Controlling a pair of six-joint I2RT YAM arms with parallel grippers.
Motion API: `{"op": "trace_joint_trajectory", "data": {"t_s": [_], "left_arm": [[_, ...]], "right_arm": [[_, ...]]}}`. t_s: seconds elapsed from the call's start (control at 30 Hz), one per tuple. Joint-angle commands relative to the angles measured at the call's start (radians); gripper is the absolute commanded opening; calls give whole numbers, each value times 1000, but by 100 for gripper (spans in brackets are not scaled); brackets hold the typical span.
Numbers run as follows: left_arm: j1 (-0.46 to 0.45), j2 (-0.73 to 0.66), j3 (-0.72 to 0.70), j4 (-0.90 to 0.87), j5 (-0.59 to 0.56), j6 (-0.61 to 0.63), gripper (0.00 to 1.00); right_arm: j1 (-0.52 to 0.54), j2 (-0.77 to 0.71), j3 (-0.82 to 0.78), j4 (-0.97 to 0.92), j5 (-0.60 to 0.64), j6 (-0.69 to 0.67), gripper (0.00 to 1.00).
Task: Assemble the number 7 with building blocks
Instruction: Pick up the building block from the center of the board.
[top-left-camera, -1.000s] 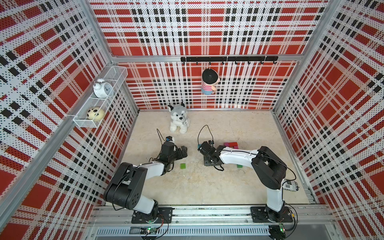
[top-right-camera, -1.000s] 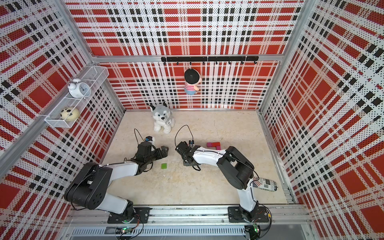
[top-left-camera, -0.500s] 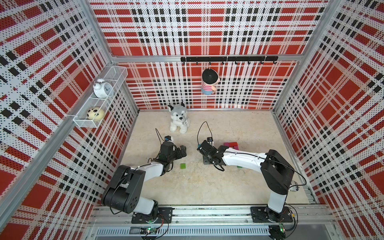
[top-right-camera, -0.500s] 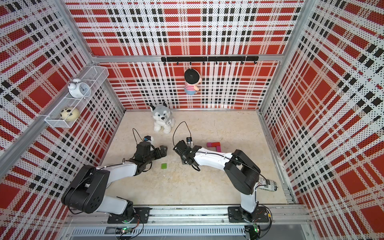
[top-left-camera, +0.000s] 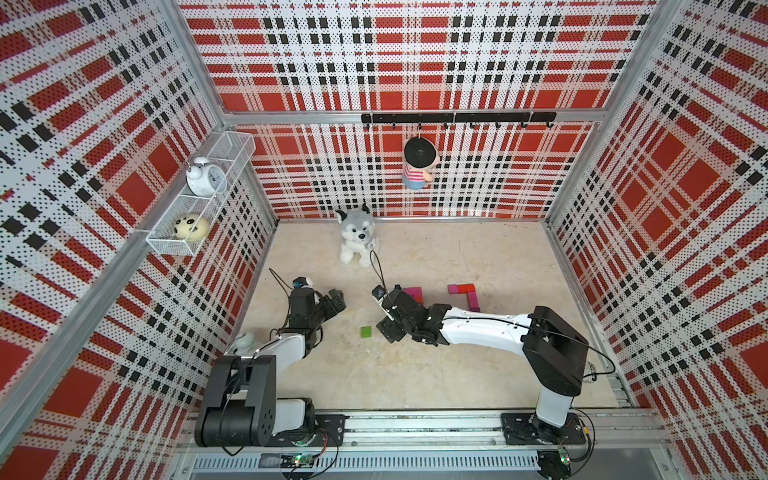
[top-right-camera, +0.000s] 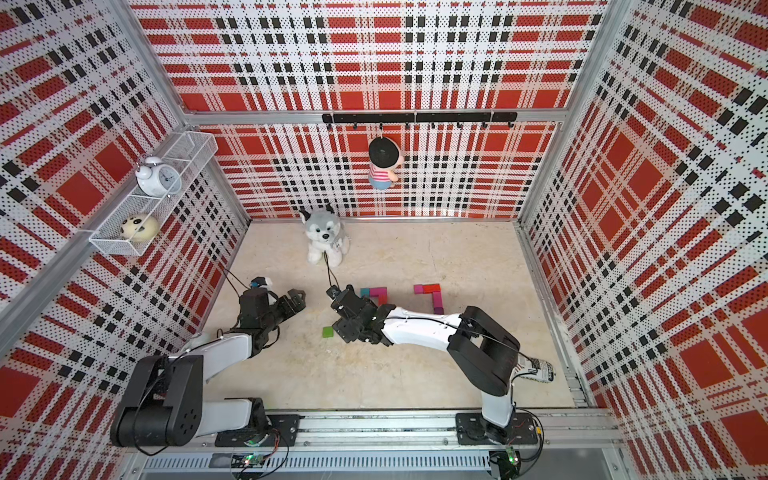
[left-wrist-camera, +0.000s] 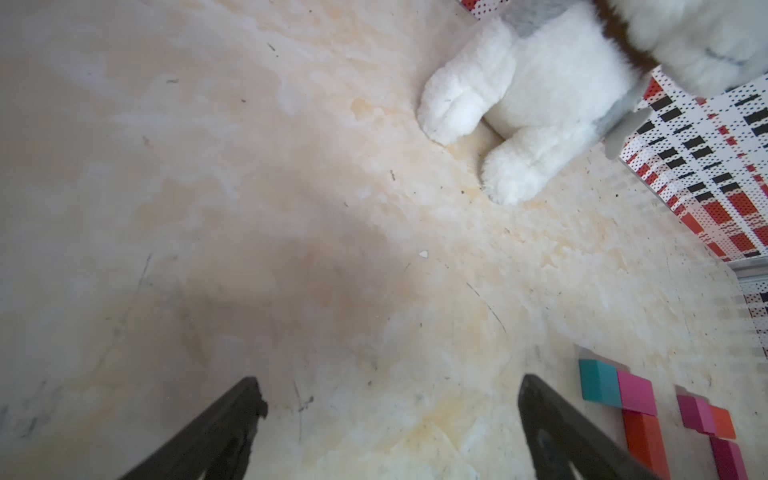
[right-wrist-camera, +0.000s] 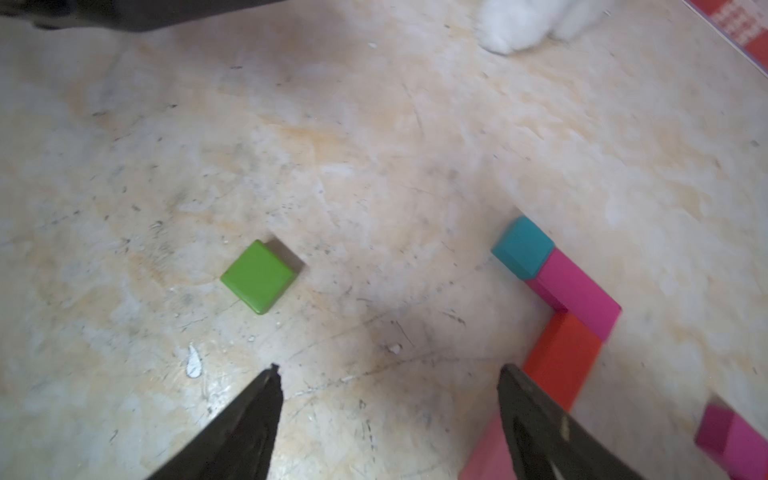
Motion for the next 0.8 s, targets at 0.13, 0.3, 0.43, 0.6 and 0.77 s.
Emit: {"op": "trace_joint_trajectory", "data": {"t_s": [0.13, 0.3, 0.43, 0.6, 0.77], "left_arm": [[31, -17, -18, 20, 35, -4, 98], [55, 8, -26, 47, 72, -18, 98], [76, 29, -34, 74, 102, -28, 98], [110, 59, -50, 124, 166, -57, 98], [114, 63, -55, 131, 166, -60, 98]], "right_arm": [[0, 121, 66, 73, -244, -338, 82], [-6, 181, 115, 52, -345, -404, 72], [-15, 200, 117, 75, -402, -413, 72], [-29, 230, 130, 85, -444, -429, 72], [-41, 266, 154, 83, -473, -443, 72]]}}
